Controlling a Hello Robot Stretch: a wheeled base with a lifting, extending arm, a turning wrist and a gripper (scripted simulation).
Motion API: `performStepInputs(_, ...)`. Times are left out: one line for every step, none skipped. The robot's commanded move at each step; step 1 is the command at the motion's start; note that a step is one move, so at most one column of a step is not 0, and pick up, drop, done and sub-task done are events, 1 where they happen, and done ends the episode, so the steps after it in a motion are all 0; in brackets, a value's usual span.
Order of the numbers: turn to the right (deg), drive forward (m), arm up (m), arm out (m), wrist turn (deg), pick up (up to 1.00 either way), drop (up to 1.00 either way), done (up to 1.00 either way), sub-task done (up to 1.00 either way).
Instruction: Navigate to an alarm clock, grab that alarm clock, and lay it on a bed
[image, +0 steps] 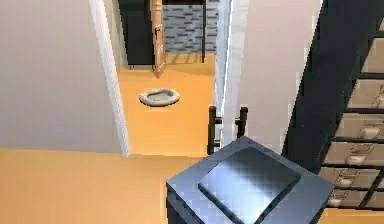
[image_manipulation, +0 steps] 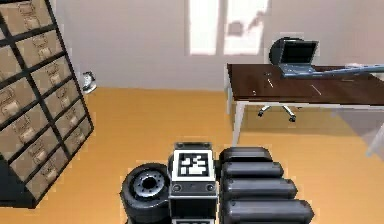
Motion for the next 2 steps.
performStepInputs(-6.0, 0.00, 0.00, 0.00, 0.0, 0.00, 0.00, 0.00, 0.00)
performStepInputs(0.0, 0.50, 0.00, 0.00, 0.0, 0.00, 0.00, 0.00, 0.00)
